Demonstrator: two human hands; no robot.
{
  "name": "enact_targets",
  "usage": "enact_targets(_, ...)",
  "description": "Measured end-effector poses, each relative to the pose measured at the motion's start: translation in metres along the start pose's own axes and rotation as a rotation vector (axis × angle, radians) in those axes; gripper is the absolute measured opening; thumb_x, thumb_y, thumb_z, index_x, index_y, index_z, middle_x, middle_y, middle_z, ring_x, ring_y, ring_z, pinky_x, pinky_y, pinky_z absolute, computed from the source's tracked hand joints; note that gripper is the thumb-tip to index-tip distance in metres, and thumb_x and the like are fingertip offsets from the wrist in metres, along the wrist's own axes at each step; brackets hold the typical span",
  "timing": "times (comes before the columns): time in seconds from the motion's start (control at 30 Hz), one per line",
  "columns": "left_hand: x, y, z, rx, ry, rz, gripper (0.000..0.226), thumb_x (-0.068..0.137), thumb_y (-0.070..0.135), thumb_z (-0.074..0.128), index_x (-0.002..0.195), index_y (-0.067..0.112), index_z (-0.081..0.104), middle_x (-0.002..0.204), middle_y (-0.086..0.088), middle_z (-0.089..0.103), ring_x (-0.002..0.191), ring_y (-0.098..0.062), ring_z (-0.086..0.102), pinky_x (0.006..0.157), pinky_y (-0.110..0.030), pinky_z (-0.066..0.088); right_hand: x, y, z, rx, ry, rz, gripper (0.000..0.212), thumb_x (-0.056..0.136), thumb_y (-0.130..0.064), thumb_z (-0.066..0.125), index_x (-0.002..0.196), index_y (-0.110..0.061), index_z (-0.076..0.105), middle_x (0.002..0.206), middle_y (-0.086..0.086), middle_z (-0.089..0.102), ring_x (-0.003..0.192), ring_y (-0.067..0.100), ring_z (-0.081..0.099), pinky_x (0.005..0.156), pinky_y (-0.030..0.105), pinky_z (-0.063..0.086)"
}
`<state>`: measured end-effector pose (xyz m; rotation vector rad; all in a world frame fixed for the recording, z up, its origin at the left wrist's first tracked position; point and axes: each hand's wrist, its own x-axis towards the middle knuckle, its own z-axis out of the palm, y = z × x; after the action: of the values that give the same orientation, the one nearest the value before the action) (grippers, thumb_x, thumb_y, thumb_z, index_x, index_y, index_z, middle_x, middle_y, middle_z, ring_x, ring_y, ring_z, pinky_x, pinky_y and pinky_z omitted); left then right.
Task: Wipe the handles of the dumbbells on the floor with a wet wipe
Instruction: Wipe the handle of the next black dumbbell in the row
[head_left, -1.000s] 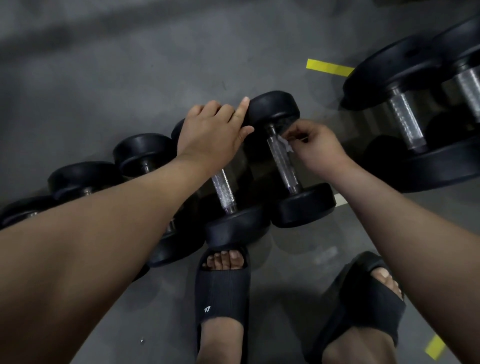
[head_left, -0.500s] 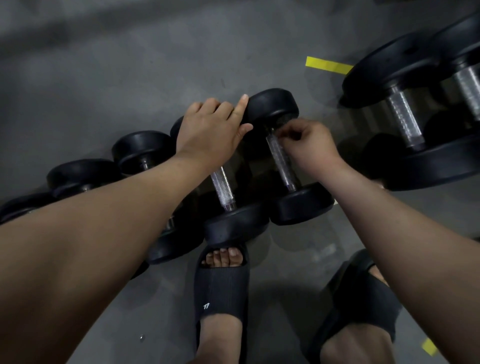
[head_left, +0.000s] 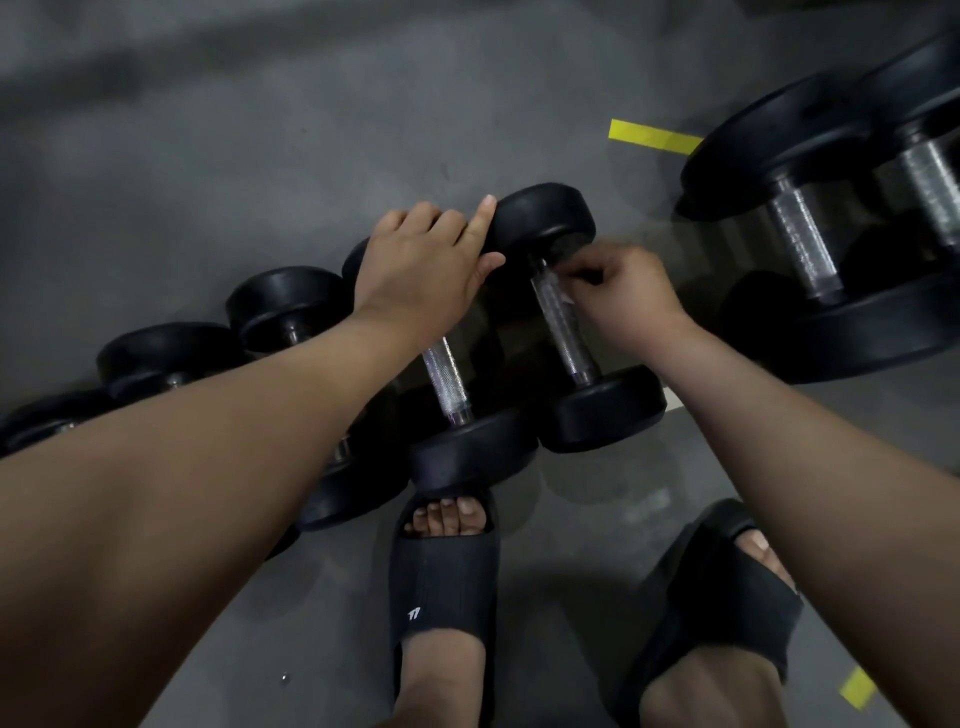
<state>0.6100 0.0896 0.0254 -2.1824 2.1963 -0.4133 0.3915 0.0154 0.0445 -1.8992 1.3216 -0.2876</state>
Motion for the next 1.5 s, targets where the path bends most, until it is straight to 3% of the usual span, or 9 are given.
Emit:
enact_targets(0.1,-0.001,0.001,0.001,0.002,-0.006,0.005,0.058,0.108,0.052,0.027,0.151,0.017,0.044,0.103,-0.002,0.066,0.097,-0.029,0.059,0.079,-0.041,0.043,-0.012,0.007,-0.011,-0.073,-0.102,-0.019,0.013,0.088,-0.014,0.072,0.094,-0.022,0.079,0.092,-0.009,0.072,0.090,0.007,0.067,0.081,0.018,0.049)
enact_targets(0.23,0.000,0.000,0.000,-0.042,-0.025,0.006,0.058,0.108,0.051,0.027,0.152,0.016,0.042,0.105,-0.004,0.066,0.098,-0.031,0.058,0.081,-0.043,0.043,-0.031,0.012,-0.027,-0.117,-0.273,-0.024,0.016,0.083,-0.008,0.079,0.086,-0.024,0.081,0.083,-0.018,0.068,0.080,-0.008,0.064,0.071,0.001,0.039)
enact_targets(0.33,0.001,0.000,-0.001,-0.043,-0.026,0.003,0.058,0.108,0.052,0.027,0.152,0.016,0.042,0.104,-0.004,0.066,0.097,-0.031,0.058,0.079,-0.043,0.043,-0.027,0.009,-0.033,-0.162,-0.363,0.001,0.022,0.083,-0.010,0.079,0.081,-0.031,0.081,0.081,-0.019,0.071,0.078,-0.009,0.065,0.070,0.003,0.042)
enact_targets(0.5,0.000,0.000,-0.002,-0.038,-0.040,0.018,0.059,0.108,0.051,0.025,0.153,0.015,0.039,0.106,-0.004,0.065,0.099,-0.031,0.057,0.080,-0.043,0.043,-0.018,-0.004,-0.026,-0.063,-0.228,0.069,0.019,0.082,-0.008,0.075,0.086,-0.025,0.082,0.084,-0.012,0.076,0.084,0.000,0.070,0.084,0.023,0.055)
enact_targets(0.7,0.000,0.000,0.000,-0.017,-0.014,0.013,0.057,0.108,0.051,0.029,0.152,0.017,0.043,0.102,-0.003,0.066,0.095,-0.030,0.058,0.078,-0.041,0.042,-0.025,-0.010,-0.038,-0.327,-0.512,0.123,0.026,0.080,-0.006,0.069,0.078,-0.028,0.082,0.074,-0.017,0.074,0.074,-0.001,0.068,0.072,0.018,0.052)
enact_targets(1.03,0.000,0.000,0.001,-0.084,-0.027,0.019,0.058,0.107,0.051,0.029,0.151,0.016,0.043,0.104,-0.004,0.066,0.098,-0.031,0.058,0.081,-0.042,0.042,-0.026,-0.010,-0.038,-0.392,-0.492,0.083,0.028,0.079,-0.005,0.070,0.076,-0.030,0.081,0.072,-0.020,0.073,0.074,-0.004,0.067,0.075,0.018,0.055)
enact_targets(1.23,-0.021,0.024,-0.027,-0.368,-0.029,-0.132,0.049,0.098,0.035,0.046,0.139,0.011,0.058,0.126,-0.009,0.058,0.129,-0.032,0.046,0.122,-0.049,0.021,-0.025,0.001,-0.026,-0.187,-0.189,0.088,0.030,0.082,-0.007,0.074,0.071,-0.035,0.075,0.075,-0.016,0.073,0.081,0.001,0.069,0.083,0.025,0.056)
enact_targets(1.33,-0.060,0.054,-0.043,-0.631,0.046,-0.078,0.031,0.094,0.033,0.054,0.107,0.010,0.071,0.111,-0.007,0.063,0.115,-0.031,0.052,0.108,-0.045,0.039,-0.034,0.005,-0.024,-0.162,-0.174,0.076,0.029,0.081,-0.008,0.073,0.071,-0.035,0.074,0.077,-0.013,0.073,0.079,0.005,0.069,0.081,0.029,0.058)
enact_targets(1.5,-0.076,0.079,-0.057,-0.815,-0.462,-0.027,0.048,0.093,0.070,0.042,0.100,0.027,0.063,0.093,0.009,0.059,0.092,-0.014,0.057,0.078,-0.038,0.051,-0.043,0.003,-0.029,-0.177,-0.289,0.054,0.034,0.079,-0.003,0.073,0.071,-0.036,0.075,0.072,-0.018,0.072,0.074,-0.003,0.068,0.075,0.018,0.055)
